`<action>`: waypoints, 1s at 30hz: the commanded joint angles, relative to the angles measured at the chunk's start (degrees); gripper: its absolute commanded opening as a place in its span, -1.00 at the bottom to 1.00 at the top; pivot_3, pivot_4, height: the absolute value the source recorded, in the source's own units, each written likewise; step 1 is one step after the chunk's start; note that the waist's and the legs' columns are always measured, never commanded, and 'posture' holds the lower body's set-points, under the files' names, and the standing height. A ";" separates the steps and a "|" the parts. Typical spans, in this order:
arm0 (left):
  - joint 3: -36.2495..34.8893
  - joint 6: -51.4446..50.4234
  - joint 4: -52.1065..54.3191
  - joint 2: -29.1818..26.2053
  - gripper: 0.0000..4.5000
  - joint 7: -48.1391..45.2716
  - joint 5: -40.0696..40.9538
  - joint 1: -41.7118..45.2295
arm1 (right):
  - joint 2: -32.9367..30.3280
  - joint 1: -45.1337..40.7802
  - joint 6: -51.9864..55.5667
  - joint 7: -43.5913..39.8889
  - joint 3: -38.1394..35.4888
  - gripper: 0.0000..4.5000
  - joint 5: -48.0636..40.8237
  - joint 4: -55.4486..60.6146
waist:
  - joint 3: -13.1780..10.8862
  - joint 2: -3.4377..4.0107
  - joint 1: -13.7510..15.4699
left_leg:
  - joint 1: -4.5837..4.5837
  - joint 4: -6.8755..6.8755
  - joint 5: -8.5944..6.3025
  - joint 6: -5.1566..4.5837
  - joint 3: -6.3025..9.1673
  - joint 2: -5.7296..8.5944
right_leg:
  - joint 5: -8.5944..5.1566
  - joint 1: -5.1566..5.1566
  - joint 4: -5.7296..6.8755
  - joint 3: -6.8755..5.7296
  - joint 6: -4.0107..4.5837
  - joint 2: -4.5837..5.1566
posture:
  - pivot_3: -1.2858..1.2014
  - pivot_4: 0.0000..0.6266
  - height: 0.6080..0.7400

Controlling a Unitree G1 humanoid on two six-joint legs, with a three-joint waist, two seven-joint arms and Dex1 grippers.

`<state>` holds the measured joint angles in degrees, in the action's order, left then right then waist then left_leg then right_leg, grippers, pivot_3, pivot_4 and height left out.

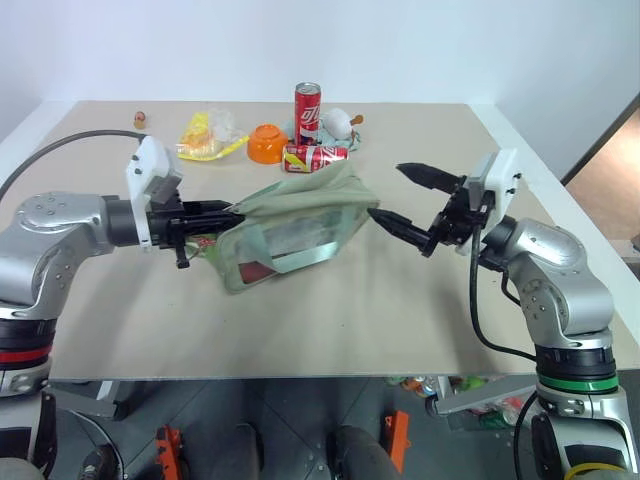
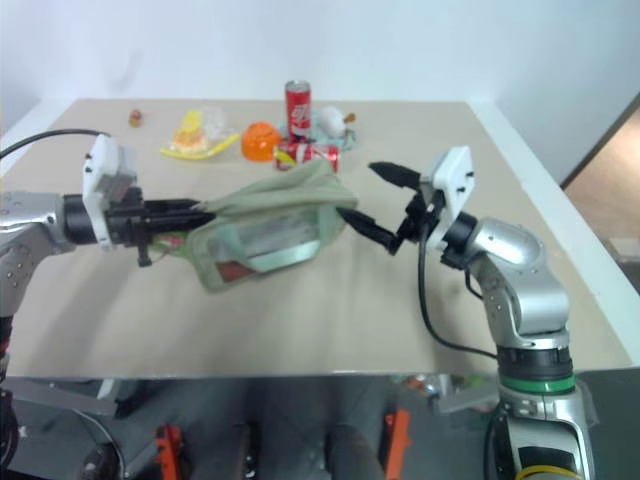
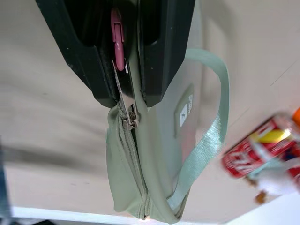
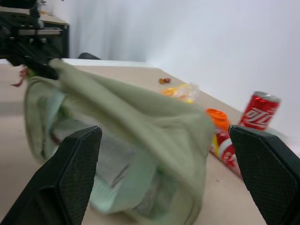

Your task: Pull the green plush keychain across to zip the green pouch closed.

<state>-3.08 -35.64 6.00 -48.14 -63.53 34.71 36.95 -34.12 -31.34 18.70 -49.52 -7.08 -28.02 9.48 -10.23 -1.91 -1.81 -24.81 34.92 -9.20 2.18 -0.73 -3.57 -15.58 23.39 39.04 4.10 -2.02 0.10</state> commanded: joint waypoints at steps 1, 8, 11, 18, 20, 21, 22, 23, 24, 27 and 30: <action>1.37 2.69 -0.07 2.10 -0.93 -2.95 0.23 4.35 | -1.63 -0.86 -1.26 0.45 -2.79 1.00 -0.30 1.19 | 0.00 0.00 0.01 | -0.01 0.00 0.00 0.00 0.00 0.00 | 0.00 0.01 0.00 0.00 0.00 0.00 | 0.03 -0.52 1.00; 6.70 6.59 -7.69 7.93 -0.93 -7.85 -3.88 11.24 | -3.13 1.78 0.01 1.68 -4.86 1.00 -1.19 4.34 | 0.00 0.01 -0.09 | -0.04 0.04 0.00 -0.01 0.03 0.02 | 0.00 0.01 0.00 0.00 -0.02 -0.03 | 0.03 -0.52 1.00; 8.45 10.48 -12.06 8.88 -0.93 -9.35 -7.56 12.58 | -3.61 3.04 0.62 2.20 -5.35 1.00 -1.54 5.61 | -0.02 0.03 -0.36 | -0.01 0.04 -0.01 -0.02 0.05 0.01 | 0.00 0.01 0.02 0.01 -0.01 -0.07 | 0.03 -0.52 1.00; 9.41 13.09 -18.23 10.72 -0.93 -12.69 -9.82 15.45 | -8.40 5.76 6.76 -1.83 -6.63 1.00 -7.29 9.60 | -0.03 0.05 -0.39 | -0.04 0.07 -0.01 -0.02 0.08 0.02 | 0.00 -0.01 0.03 0.00 -0.02 -0.07 | 0.03 -0.52 1.00; 9.86 13.65 -18.86 10.91 -0.93 -13.68 -10.60 15.43 | -10.88 6.23 7.73 -4.38 -6.13 1.00 -7.96 10.00 | -0.03 0.06 -0.39 | -0.03 0.07 -0.01 -0.03 0.08 0.02 | 0.00 -0.01 0.03 0.01 -0.01 -0.06 | 0.03 -0.52 1.00; 9.91 13.75 -19.05 10.99 -0.93 -14.01 -10.78 15.48 | -11.81 6.36 7.97 -5.41 -5.88 1.00 -8.17 9.99 | -0.03 0.06 -0.39 | -0.03 0.08 -0.01 -0.03 0.08 0.01 | -0.01 -0.02 0.03 0.00 -0.03 -0.07 | 0.03 -0.52 1.00; 9.88 13.61 -19.16 11.05 -0.93 -14.23 -10.83 15.54 | -12.47 6.41 7.86 -6.19 -5.69 1.00 -8.17 9.88 | -0.03 0.06 -0.40 | -0.02 0.08 -0.01 -0.03 0.08 0.02 | -0.01 -0.02 0.03 0.00 -0.04 -0.07 | 0.03 -0.52 1.00; 9.91 13.48 -19.32 11.08 -0.93 -14.44 -10.99 15.67 | -13.26 6.34 7.29 -7.51 -5.31 1.00 -7.89 9.52 | -0.03 0.06 -0.39 | 0.00 0.09 -0.01 -0.03 0.08 0.01 | -0.02 -0.04 0.03 0.00 -0.05 -0.07 | 0.03 -0.52 1.00; 9.94 13.27 -19.48 11.09 -0.93 -14.60 -11.14 15.80 | -13.87 6.20 6.83 -8.67 -4.98 1.00 -7.68 9.16 | -0.03 0.06 -0.40 | 0.01 0.09 -0.01 -0.03 0.09 0.01 | -0.02 -0.04 0.03 0.00 -0.06 -0.07 | 0.03 -0.52 1.00; 10.06 11.86 -19.85 11.14 -0.93 -15.04 -11.30 16.15 | -14.91 5.62 7.00 -11.38 -4.42 1.00 -8.14 8.38 | -0.03 0.05 -0.43 | 0.03 0.11 -0.01 -0.03 0.09 0.01 | -0.02 -0.06 0.03 0.00 -0.08 -0.09 | 0.03 -0.52 1.00; 9.70 10.47 -20.14 11.34 -0.93 -15.32 -10.94 16.44 | -15.17 5.14 6.85 -12.56 -4.30 1.00 -7.81 7.78 | -0.03 0.05 -0.44 | 0.04 0.11 -0.01 -0.03 0.08 0.01 | -0.02 -0.06 0.04 0.01 -0.08 -0.09 | 0.03 -0.52 1.00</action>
<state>6.85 -24.34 -14.21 -36.79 -78.06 23.62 52.42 -48.19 -25.00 26.30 -61.28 -11.01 -35.31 17.10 -10.27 -1.85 -2.25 -24.78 35.03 -9.21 2.15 -0.64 -3.56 -15.60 23.32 39.08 4.11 -2.10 0.01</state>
